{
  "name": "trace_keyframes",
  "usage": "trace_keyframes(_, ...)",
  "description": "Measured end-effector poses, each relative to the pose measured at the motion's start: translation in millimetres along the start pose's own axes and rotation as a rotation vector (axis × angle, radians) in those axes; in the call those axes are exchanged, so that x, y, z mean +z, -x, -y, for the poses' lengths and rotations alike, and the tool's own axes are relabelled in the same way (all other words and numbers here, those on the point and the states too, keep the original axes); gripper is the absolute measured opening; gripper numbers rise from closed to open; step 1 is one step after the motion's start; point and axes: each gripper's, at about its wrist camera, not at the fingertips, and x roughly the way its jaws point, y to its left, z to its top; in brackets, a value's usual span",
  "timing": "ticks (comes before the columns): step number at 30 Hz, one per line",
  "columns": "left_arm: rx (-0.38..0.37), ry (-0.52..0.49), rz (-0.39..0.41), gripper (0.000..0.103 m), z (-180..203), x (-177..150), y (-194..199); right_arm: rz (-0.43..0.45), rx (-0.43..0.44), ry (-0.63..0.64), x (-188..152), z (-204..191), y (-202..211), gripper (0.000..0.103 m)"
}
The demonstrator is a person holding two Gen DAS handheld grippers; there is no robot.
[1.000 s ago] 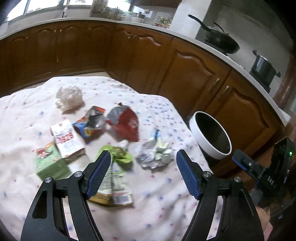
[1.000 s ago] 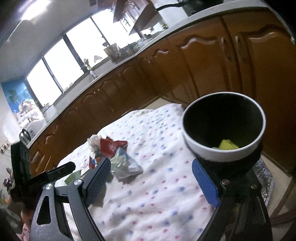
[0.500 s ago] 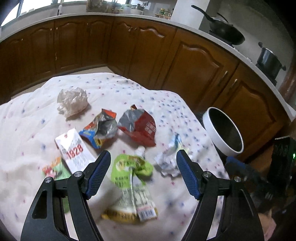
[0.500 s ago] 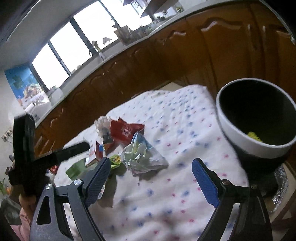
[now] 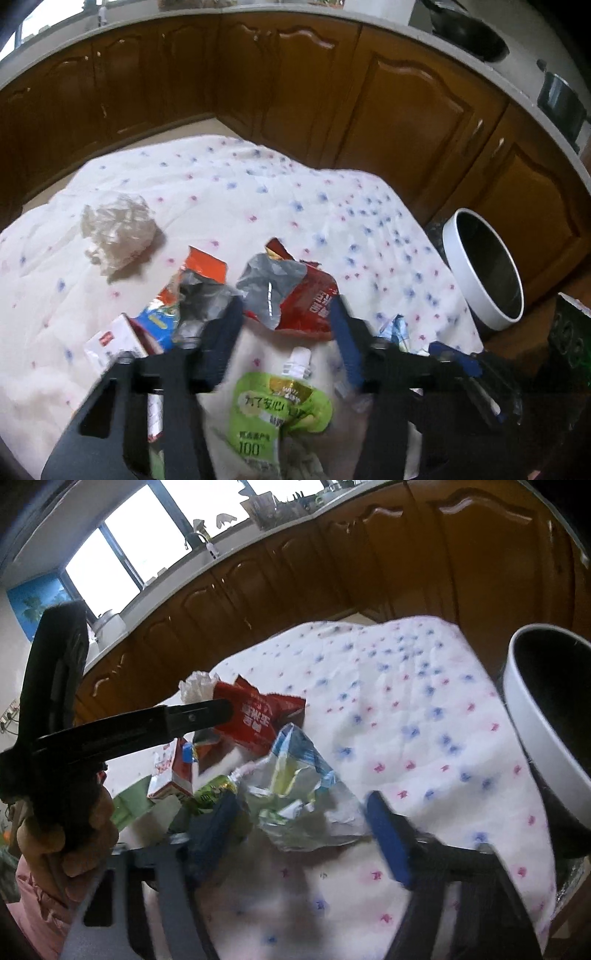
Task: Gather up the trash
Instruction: 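Grasp the grey foil wrapper with the left gripper while the right grasps a clear wrapper, then carry both wrappers over the bin and open both grippers to drop them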
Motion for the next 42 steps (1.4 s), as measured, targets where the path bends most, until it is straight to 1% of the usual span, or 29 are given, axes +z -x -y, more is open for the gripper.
trace_keyframes(1,-0.011,-0.004,-0.015,0.015,0.6,-0.1,-4.6,-0.004,0.004,-0.002,-1.3,1.2,-1.0,0.045)
trace_keyframes(2,-0.019,-0.010,-0.022,0.006,1.9,-1.0,-6.6,-0.003,0.002,-0.002,-3.3,2.4,-1.0,0.037)
trace_keyframes(3,-0.030,-0.025,-0.024,0.006,4.0,-2.4,-7.8,0.001,-0.001,0.002,-4.6,2.6,0.1,0.020)
trace_keyframes(4,-0.030,-0.045,-0.014,0.005,7.2,-4.3,-6.4,0.007,-0.007,0.008,-5.7,3.1,2.4,0.000)
trace_keyframes(7,-0.041,-0.069,0.007,0.003,13.2,-8.3,1.0,0.014,-0.011,0.004,-9.5,6.3,9.8,0.000)
trace_keyframes(10,-0.045,-0.057,0.030,0.002,12.4,-10.2,10.3,0.029,-0.021,0.010,-11.1,7.5,18.1,0.001)
trace_keyframes(11,-0.049,-0.050,0.036,0.002,11.3,-10.0,13.2,0.030,-0.006,0.004,-10.2,7.8,19.9,0.009)
trace_keyframes(13,-0.064,-0.020,0.063,0.001,5.4,-9.9,25.6,0.035,0.011,-0.009,-7.3,7.7,21.4,0.020)
trace_keyframes(15,-0.073,-0.002,0.085,0.001,1.2,-9.0,35.2,0.054,0.027,0.000,-3.2,3.9,21.8,0.051)
trace_keyframes(16,-0.078,0.006,0.100,0.001,-0.8,-9.0,41.7,0.059,0.029,0.007,-1.2,0.8,20.5,0.056)
trace_keyframes(17,-0.084,0.012,0.119,0.001,-3.0,-8.9,49.8,0.062,0.028,0.017,1.2,-2.9,18.6,0.058)
trace_keyframes(19,-0.088,0.021,0.144,0.001,-6.4,-8.8,61.0,0.048,0.033,0.041,5.2,-11.2,9.3,0.058)
trace_keyframes(22,-0.090,0.042,0.161,0.001,-12.8,-7.8,70.7,-0.004,0.024,0.072,9.0,-18.5,-12.8,0.058)
trace_keyframes(23,-0.093,0.049,0.164,0.001,-14.3,-7.9,72.0,-0.023,0.013,0.085,8.6,-20.4,-20.1,0.053)
trace_keyframes(24,-0.101,0.059,0.164,0.001,-17.1,-8.0,74.0,-0.037,0.004,0.093,7.0,-21.7,-24.4,0.039)
trace_keyframes(25,-0.104,0.065,0.164,0.001,-18.5,-8.3,75.1,-0.042,-0.009,0.103,5.2,-23.0,-26.5,0.033)
trace_keyframes(26,-0.101,0.068,0.166,0.001,-19.5,-8.9,76.4,-0.029,0.001,0.108,4.1,-24.1,-23.6,0.022)
trace_keyframes(27,-0.096,0.068,0.169,0.001,-19.4,-9.9,77.7,-0.024,0.014,0.111,3.8,-25.3,-19.7,0.015)
trace_keyframes(30,-0.101,0.063,0.172,0.001,-15.9,-12.6,81.0,0.015,-0.013,0.133,-0.3,-29.9,-2.2,0.014)
trace_keyframes(34,-0.121,0.044,0.168,0.001,-4.1,-16.8,83.2,0.059,-0.006,0.113,-3.9,-24.4,25.8,0.014)
trace_keyframes(38,-0.150,0.019,0.167,0.001,14.1,-22.0,85.9,0.113,-0.031,0.080,-7.5,-9.0,59.4,0.014)
trace_keyframes(42,-0.183,-0.017,0.156,0.001,37.3,-28.6,84.9,0.167,-0.079,0.039,-12.7,15.5,97.3,0.014)
